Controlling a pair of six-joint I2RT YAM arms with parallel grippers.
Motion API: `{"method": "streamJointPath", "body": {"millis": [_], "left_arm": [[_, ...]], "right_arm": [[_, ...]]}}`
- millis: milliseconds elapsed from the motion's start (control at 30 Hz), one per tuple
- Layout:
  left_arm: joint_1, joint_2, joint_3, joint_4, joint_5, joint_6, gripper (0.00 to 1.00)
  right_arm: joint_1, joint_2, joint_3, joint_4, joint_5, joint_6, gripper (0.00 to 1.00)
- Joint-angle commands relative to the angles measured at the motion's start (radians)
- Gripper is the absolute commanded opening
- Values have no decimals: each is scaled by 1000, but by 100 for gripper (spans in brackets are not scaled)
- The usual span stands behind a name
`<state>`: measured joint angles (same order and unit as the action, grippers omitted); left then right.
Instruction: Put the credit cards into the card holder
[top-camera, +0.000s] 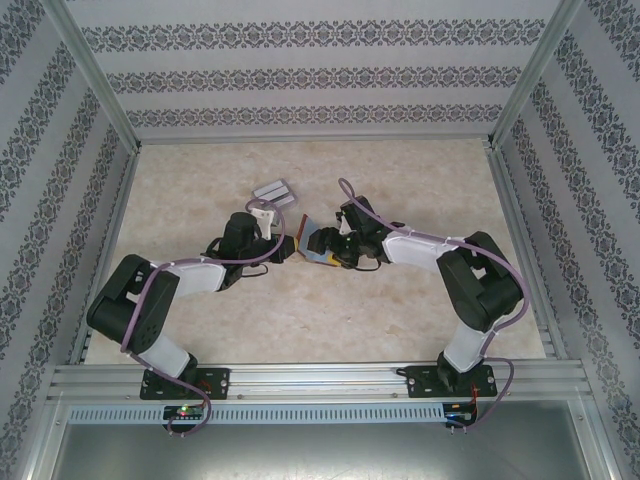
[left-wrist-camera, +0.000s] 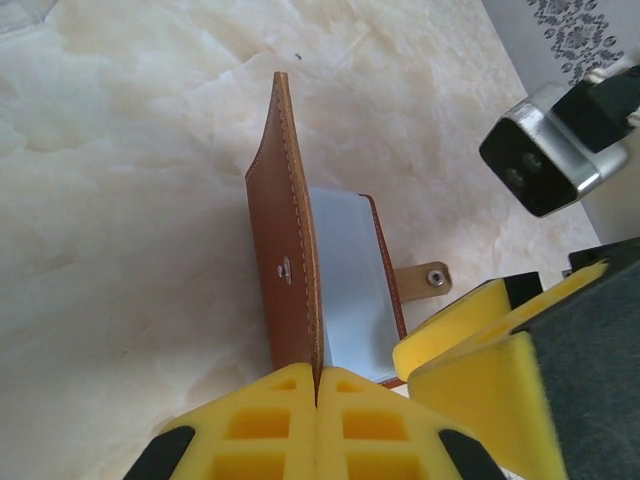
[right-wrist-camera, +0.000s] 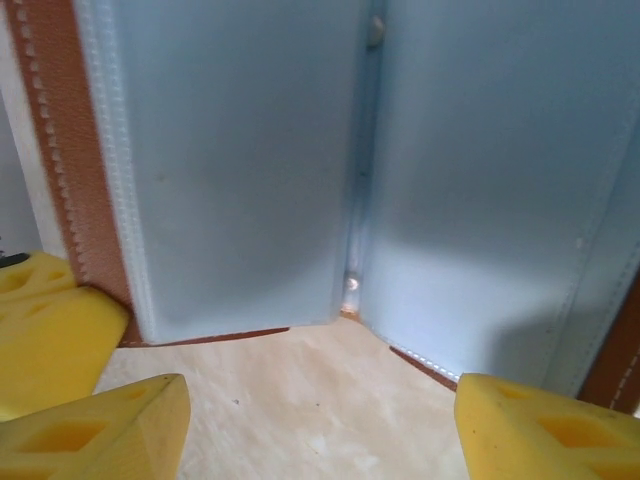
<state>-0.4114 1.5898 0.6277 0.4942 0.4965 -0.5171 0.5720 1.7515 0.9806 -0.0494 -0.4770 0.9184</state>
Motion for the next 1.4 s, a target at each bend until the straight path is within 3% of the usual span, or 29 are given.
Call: {"method": "streamJointPath", "body": {"millis": [0,267,400,467,1133,1367], "left_arm": [[-7,16,12,19,18,-4,0],[-7,18,8,38,22,-5,0],[-7,9,-8,80,40,-10,0],[-7,7,-16,95,43,-8,0],[-7,35,14,61,65,2,0],[-6,32,14,57,61,-1,0]], "right_arm": [[-6,11,42,45,-54,5,74],[-12,62,100,-52,-33,-16,76],[-12,113,125,-58,-59,-12,63],[-12,128,134,-59,-66,-18,62],[-50,174,136,37,-185,23,68],[-31,209,165,6,-140,33,69]]}}
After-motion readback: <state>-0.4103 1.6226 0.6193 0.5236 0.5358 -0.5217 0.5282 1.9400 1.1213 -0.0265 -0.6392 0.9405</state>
